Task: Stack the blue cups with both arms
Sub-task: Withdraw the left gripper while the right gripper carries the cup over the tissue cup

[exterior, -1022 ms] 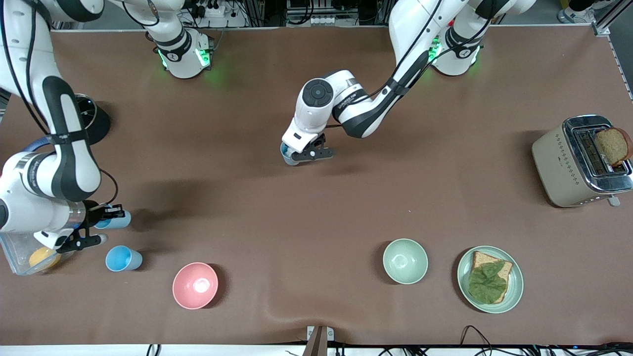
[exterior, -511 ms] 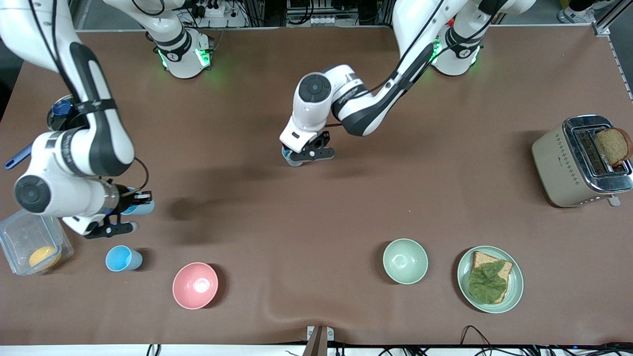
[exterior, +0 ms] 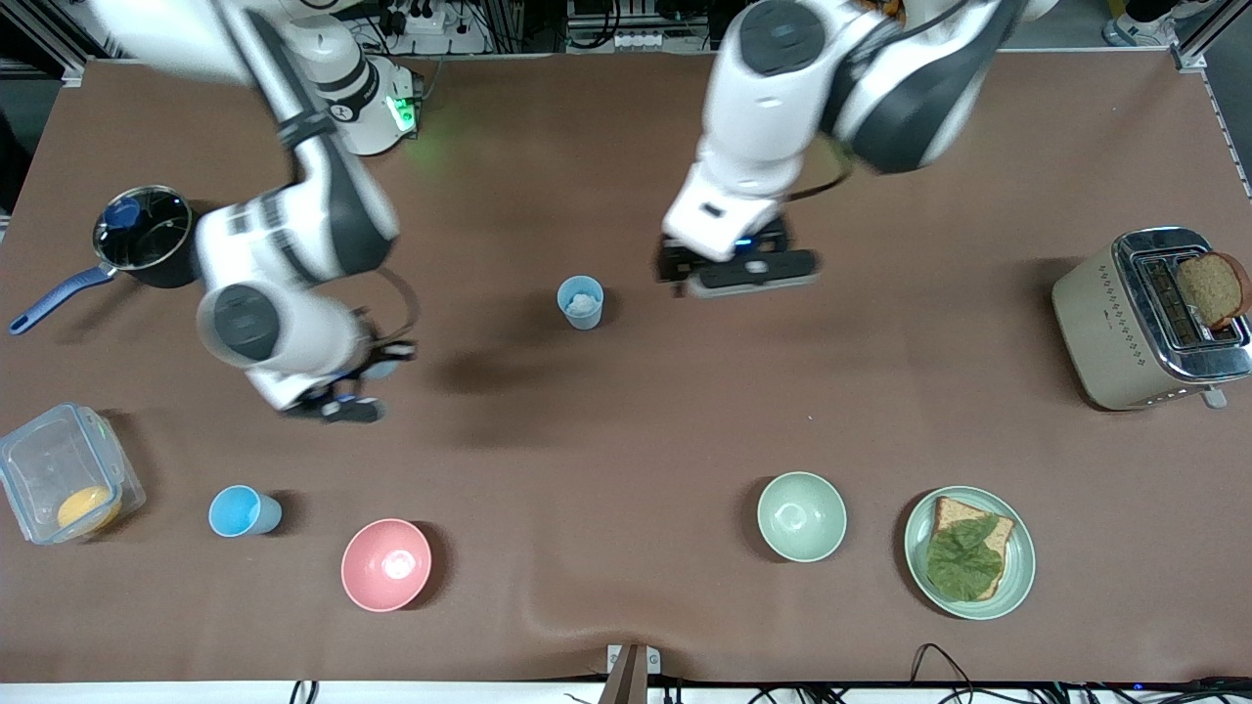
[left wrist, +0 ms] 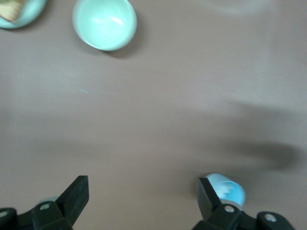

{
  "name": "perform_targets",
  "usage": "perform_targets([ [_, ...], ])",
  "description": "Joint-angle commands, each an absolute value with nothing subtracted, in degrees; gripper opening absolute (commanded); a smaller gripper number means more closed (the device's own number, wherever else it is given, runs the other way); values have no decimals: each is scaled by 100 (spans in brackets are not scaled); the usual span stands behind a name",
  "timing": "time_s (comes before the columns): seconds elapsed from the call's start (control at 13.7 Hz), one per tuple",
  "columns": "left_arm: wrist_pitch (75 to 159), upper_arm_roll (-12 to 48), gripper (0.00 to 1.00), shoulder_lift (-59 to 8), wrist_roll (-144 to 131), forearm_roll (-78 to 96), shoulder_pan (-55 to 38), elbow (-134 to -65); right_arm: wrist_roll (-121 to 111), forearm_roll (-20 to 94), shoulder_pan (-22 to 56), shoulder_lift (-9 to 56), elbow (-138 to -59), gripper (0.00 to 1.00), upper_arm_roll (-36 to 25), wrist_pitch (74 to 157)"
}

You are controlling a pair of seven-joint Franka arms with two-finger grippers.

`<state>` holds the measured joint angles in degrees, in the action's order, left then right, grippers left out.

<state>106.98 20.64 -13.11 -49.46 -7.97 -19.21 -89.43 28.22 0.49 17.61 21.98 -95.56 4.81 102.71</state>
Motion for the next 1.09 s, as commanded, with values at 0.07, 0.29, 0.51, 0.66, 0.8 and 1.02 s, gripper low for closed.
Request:
perform_targets([
  [0.07, 10152, 2109, 100, -608, -3853, -853, -1022, -9158, 4434, 193, 3021, 2170, -9747, 0, 404, 10765],
  [0.29, 9871, 2127, 100, -221, -3008, -791, -240, -9149, 5271, 535, 3750, 2259, -9694, 0, 404, 10994],
  [0.51, 9730, 2127, 100, -158, -2454, -765, 324, -9027, 5843, 554, 4087, 2521, -9659, 0, 404, 11424],
  [0.66, 9502, 2127, 100, -167, -2024, -747, 692, -8834, 5880, 571, 4104, 2706, -9484, 0, 404, 11479],
  [0.8, 9431, 2127, 100, -167, -1435, -581, 1105, -8736, 5880, 563, 4148, 2890, -9361, 0, 404, 11522],
  [1.02, 9431, 2144, 100, -185, -828, -492, 1493, -8728, 5880, 571, 4219, 3076, -9281, 0, 404, 11601],
])
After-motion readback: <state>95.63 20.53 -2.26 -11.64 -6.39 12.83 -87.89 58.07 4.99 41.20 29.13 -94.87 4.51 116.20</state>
